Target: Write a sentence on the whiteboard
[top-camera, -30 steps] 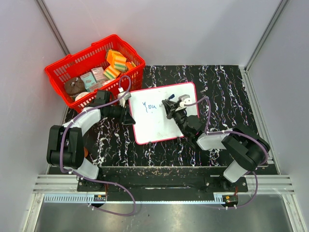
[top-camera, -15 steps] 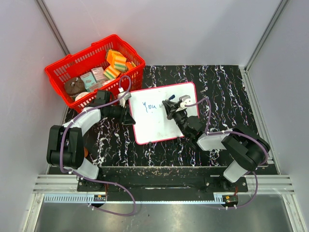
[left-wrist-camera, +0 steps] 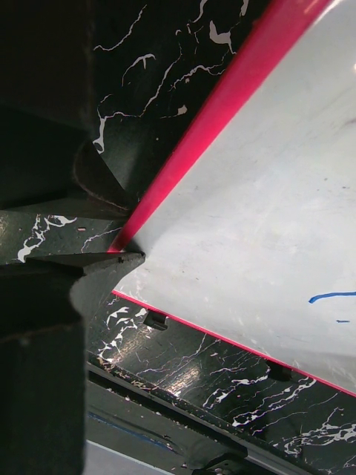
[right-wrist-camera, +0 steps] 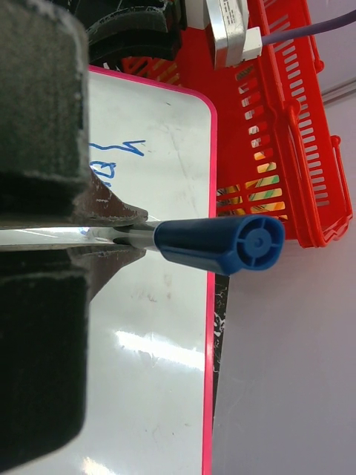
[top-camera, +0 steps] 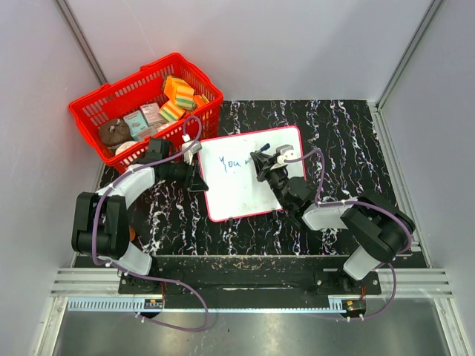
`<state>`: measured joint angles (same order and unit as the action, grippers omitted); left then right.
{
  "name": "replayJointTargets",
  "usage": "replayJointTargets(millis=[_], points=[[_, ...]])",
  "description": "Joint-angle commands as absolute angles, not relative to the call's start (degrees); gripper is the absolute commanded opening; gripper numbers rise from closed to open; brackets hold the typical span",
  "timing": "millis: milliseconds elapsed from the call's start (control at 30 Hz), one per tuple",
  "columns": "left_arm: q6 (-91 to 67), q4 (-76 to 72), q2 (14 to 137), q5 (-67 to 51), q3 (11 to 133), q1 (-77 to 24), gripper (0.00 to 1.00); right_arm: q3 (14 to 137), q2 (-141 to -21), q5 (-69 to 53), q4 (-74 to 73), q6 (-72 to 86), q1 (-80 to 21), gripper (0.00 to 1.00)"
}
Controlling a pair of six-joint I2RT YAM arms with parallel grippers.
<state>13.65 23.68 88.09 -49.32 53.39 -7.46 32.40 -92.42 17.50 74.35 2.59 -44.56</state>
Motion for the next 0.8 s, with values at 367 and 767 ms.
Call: replayJointTargets(millis=[367, 767], points=[[16.2, 21.1, 85.8, -49.3, 53.9, -8.4, 0.00, 34.6, -93.3, 21.9, 77.8, 1.6, -44.1, 0.00], [16.2, 21.0, 86.0, -49.2, 54.0, -8.5, 0.00, 32.3, -92.5, 20.2, 76.6, 3.0, -43.9, 0.00]])
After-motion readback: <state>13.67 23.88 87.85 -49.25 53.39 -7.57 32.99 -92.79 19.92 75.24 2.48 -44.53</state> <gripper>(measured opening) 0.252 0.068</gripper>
